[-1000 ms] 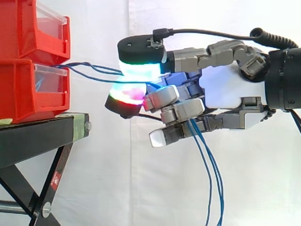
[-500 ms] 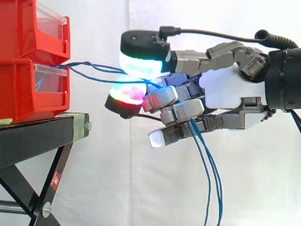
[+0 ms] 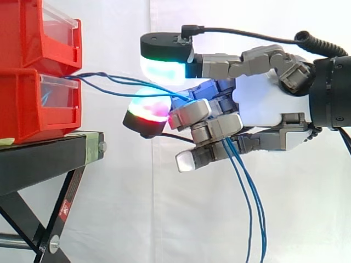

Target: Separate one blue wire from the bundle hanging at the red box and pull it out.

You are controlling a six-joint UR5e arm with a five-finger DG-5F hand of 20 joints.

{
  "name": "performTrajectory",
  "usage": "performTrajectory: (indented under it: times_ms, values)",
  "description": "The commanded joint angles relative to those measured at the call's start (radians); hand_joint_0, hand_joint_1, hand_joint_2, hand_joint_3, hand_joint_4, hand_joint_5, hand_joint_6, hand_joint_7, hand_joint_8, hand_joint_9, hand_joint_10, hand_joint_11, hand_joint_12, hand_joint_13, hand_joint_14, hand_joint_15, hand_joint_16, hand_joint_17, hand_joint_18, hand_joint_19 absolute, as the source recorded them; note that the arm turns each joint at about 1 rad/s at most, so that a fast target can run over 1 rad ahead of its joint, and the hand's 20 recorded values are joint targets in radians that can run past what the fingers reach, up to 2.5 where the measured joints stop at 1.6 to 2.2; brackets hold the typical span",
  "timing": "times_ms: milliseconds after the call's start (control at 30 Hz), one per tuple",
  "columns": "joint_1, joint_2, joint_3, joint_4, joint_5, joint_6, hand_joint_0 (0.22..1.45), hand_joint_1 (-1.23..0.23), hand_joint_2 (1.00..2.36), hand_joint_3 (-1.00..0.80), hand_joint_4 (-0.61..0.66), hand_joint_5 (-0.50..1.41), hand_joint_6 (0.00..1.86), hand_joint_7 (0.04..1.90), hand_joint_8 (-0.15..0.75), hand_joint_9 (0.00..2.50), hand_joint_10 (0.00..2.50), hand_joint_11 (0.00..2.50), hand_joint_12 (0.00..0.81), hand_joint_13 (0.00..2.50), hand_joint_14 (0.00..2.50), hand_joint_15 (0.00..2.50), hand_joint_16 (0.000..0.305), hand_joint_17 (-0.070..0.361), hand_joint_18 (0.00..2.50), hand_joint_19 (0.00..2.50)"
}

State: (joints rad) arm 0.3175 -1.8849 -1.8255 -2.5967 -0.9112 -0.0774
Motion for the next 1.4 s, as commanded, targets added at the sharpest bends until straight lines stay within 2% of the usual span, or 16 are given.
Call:
performTrajectory:
  times_ms: [0,133,267,467,700,967,1100,1200,1367]
  values:
    - [0.000,0.001,0.000,0.001,0.000,-0.001,0.64,-0.60,1.02,-0.25,0.25,-0.23,0.83,1.01,0.324,0.80,0.83,1.55,0.335,0.93,1.06,1.51,0.037,0.083,0.74,0.87]
    - [0.000,0.000,0.000,0.003,0.000,-0.001,0.64,-0.62,1.02,-0.19,0.25,-0.23,0.83,1.01,0.324,0.81,0.83,1.57,0.333,0.93,1.07,1.50,0.037,0.083,0.74,0.87]
    - [0.000,0.001,0.000,0.000,0.002,0.001,0.66,-0.76,1.03,-0.16,0.25,-0.22,0.83,1.02,0.326,0.80,0.81,1.59,0.332,0.91,1.03,1.55,0.037,0.082,0.73,0.84]
    - [0.000,0.000,0.000,0.003,0.000,-0.001,0.69,-0.89,1.02,-0.25,0.23,-0.23,0.83,1.04,0.321,0.73,0.75,1.63,0.334,0.85,0.99,1.59,0.036,0.082,0.66,0.82]
    - [0.000,0.000,0.000,0.001,0.000,0.001,0.73,-0.95,1.02,-0.31,0.23,-0.24,0.83,1.03,0.321,0.66,0.73,1.63,0.334,0.80,0.98,1.60,0.036,0.081,0.63,0.79]
    - [0.000,0.000,0.000,0.000,0.000,-0.001,0.73,-0.94,1.02,-0.29,0.23,-0.24,0.83,1.03,0.321,0.64,0.72,1.64,0.328,0.78,1.00,1.60,0.036,0.080,0.62,0.79]
    - [0.002,0.000,0.000,0.000,0.000,-0.001,0.68,-0.80,1.02,-0.20,0.24,-0.24,0.83,1.02,0.327,0.68,0.76,1.61,0.326,0.80,1.05,1.59,0.035,0.078,0.63,0.83]
    - [0.000,0.000,0.000,0.000,0.000,-0.001,0.65,-0.77,1.02,-0.16,0.24,-0.24,0.82,1.02,0.325,0.70,0.73,1.61,0.331,0.80,1.07,1.59,0.035,0.078,0.63,0.86]
    - [0.000,0.000,0.000,0.000,0.000,-0.001,0.63,-0.80,1.02,-0.22,0.23,-0.24,0.81,1.04,0.330,0.69,0.67,1.66,0.335,0.77,1.11,1.59,0.036,0.081,0.63,0.87]
